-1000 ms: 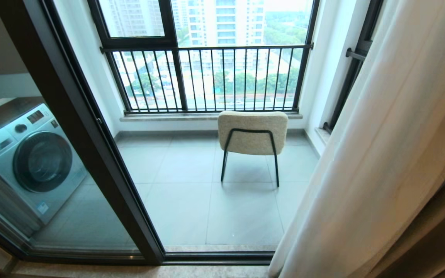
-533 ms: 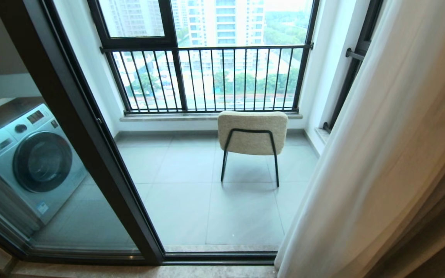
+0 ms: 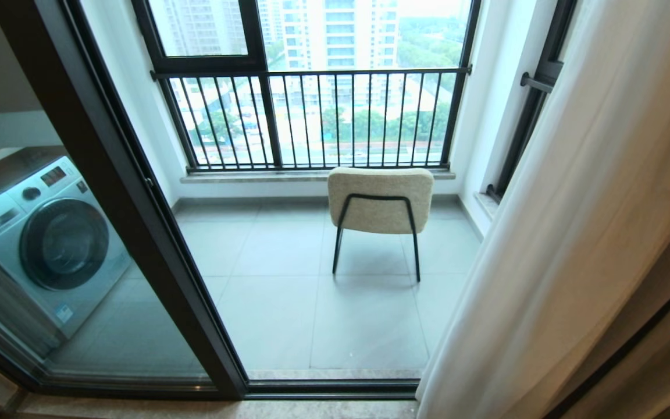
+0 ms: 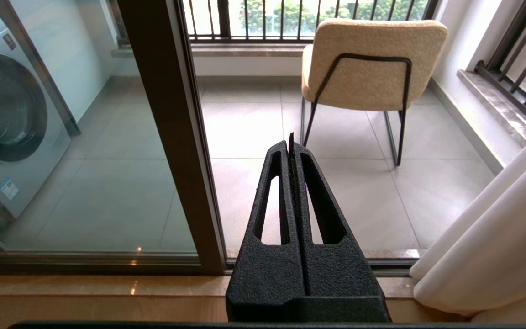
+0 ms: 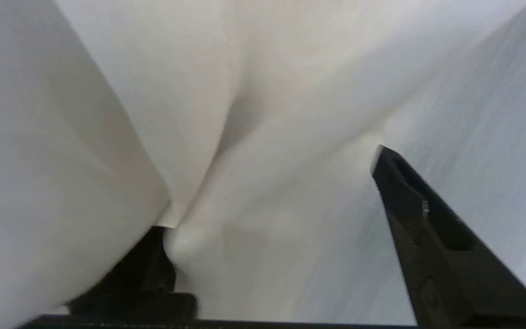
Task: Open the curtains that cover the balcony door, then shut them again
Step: Pull the inner curtains open on both sides
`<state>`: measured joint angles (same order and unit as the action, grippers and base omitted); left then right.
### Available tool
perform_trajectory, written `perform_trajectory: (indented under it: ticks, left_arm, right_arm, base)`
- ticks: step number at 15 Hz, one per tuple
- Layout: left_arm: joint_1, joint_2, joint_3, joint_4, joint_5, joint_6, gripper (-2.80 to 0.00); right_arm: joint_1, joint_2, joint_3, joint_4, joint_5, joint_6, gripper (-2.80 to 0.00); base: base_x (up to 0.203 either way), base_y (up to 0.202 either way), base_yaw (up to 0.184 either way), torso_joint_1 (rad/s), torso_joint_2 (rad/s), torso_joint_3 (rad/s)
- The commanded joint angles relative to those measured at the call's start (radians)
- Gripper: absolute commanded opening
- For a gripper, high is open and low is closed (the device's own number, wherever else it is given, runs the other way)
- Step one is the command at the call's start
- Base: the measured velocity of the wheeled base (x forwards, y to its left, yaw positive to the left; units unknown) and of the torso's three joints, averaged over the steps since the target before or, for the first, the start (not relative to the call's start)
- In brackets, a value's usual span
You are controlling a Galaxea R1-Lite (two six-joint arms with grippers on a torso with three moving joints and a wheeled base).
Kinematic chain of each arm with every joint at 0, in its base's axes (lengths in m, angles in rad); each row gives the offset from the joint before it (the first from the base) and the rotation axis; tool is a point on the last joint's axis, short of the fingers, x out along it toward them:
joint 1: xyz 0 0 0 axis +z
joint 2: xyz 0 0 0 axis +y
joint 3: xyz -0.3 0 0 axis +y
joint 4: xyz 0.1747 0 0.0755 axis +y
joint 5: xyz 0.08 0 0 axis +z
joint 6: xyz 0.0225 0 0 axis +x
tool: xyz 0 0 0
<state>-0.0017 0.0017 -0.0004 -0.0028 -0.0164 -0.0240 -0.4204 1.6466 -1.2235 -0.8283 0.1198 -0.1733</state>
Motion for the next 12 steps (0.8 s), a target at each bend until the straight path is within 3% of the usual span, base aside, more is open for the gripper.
perform_trajectory:
  ticks: [1, 12]
  left_arm:
    - [0.0, 0.0, -0.001, 0.0, -0.002, -0.001, -2.8]
    - [0.0, 0.0, 0.0, 0.0, 0.0, -0.001, -2.8]
  right_arm:
    - [0.0, -0.032, 0.036, -0.006, 0.001, -0.003, 0.0]
    - [0.001, -0.22, 0.273, 0.016, 0.002, -0.031, 0.0]
  base:
    - [0.0, 0.0, 0.0, 0.0, 0.0, 0.0]
    - [0.0, 0.0, 0.0, 0.0, 0.0, 0.0]
